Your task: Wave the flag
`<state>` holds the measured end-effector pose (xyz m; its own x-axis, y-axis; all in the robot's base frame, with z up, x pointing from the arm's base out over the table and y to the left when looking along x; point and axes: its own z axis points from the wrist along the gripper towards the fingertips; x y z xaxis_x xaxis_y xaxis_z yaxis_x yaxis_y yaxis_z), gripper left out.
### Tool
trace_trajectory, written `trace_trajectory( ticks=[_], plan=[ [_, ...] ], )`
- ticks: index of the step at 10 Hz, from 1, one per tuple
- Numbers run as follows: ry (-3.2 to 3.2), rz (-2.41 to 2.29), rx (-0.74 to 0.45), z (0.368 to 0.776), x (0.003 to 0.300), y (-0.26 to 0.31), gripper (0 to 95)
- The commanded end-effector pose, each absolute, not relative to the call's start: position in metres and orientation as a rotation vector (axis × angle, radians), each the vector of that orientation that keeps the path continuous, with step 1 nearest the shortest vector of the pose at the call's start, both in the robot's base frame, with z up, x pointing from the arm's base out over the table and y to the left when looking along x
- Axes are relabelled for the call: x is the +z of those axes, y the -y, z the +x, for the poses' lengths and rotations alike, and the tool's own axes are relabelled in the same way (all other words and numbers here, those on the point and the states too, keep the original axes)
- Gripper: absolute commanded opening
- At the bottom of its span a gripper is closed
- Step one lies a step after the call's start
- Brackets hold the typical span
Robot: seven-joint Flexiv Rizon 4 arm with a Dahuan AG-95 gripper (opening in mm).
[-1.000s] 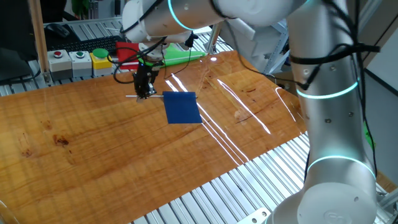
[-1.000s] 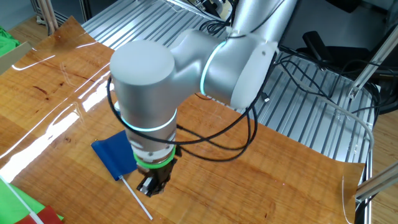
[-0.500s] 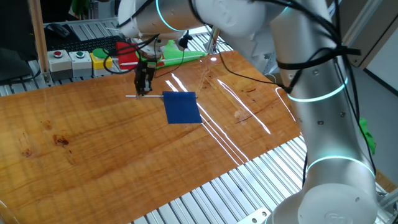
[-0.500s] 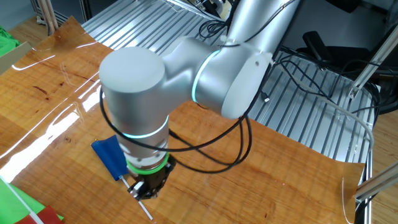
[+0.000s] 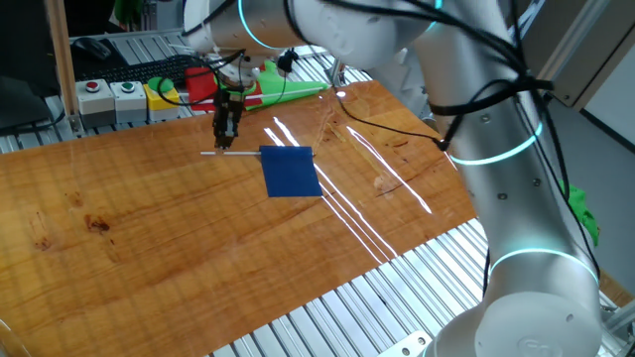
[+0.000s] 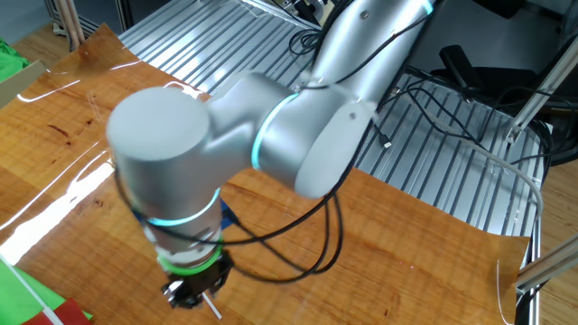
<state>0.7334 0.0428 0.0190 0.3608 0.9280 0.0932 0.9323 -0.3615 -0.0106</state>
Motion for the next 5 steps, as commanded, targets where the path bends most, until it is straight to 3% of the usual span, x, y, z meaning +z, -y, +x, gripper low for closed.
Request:
trace_trajectory(
  ticks=[1, 5],
  plan=[
    [1.739, -2.539, -0.115, 0.734, 0.019, -0.042, 19.0],
    [1.736, -2.538, -0.112, 0.734, 0.009, -0.042, 19.0]
  ],
)
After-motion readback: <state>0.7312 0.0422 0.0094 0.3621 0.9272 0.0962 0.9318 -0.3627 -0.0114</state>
